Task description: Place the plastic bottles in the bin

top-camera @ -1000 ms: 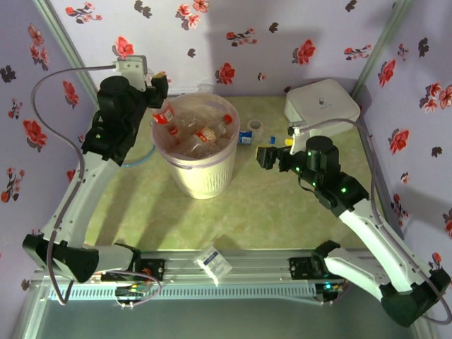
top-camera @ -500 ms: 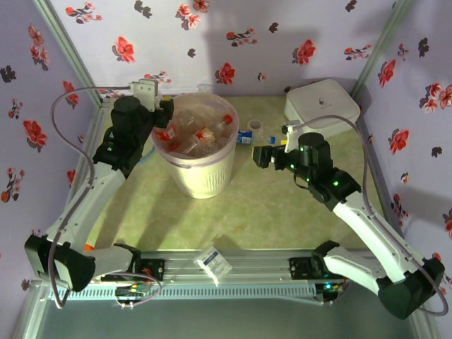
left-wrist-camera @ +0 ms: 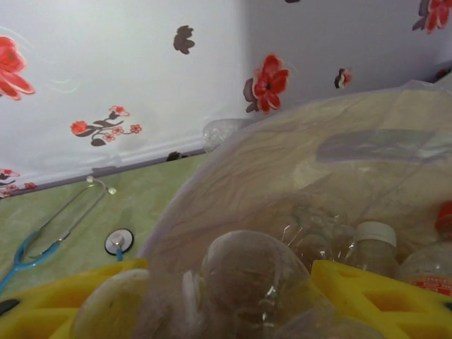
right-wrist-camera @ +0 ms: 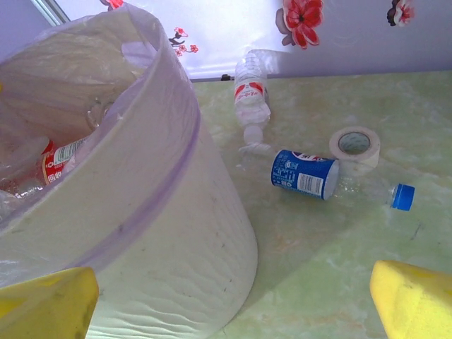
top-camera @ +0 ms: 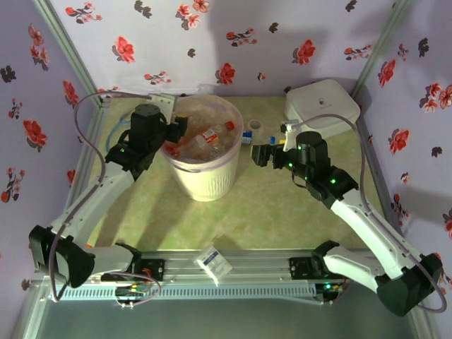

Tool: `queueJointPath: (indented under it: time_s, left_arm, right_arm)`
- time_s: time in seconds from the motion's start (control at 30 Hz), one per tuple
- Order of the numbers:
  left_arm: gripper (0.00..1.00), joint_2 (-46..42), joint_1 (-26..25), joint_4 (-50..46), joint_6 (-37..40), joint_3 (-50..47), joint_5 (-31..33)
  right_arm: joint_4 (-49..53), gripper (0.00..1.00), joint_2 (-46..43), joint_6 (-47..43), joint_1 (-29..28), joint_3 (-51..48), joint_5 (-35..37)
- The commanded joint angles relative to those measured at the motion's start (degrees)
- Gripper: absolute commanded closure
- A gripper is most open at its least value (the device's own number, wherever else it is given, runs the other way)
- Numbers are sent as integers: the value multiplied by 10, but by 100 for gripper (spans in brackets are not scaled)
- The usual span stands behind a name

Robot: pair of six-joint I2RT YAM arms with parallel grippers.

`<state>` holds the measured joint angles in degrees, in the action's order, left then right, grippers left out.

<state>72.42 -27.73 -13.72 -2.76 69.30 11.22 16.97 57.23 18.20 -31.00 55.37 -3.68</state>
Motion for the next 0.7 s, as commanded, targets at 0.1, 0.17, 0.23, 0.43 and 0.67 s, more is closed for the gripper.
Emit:
queueJointPath:
  time_s: [0.1,0.17,0.23,0.43,0.67]
  left_arm:
    - [23,-14,-6,-60,-3,94,-45]
    - [15,-15,-6,-77,-5,135,-57]
    - [11,-14,-6,-95,-6,173,-70]
    - [20,-8,-6,-119,-17,221,-77]
    - [41,-1,-16,-130,-56,156,-79]
  right_arm:
    - [5,1,-14,2,4,3,4]
    - [5,1,-14,2,4,2,4]
    - [1,1,-14,5,4,-2,3]
    - [1,1,-9,8,5,-8,3]
    - [39,1,1,37,24,0,81]
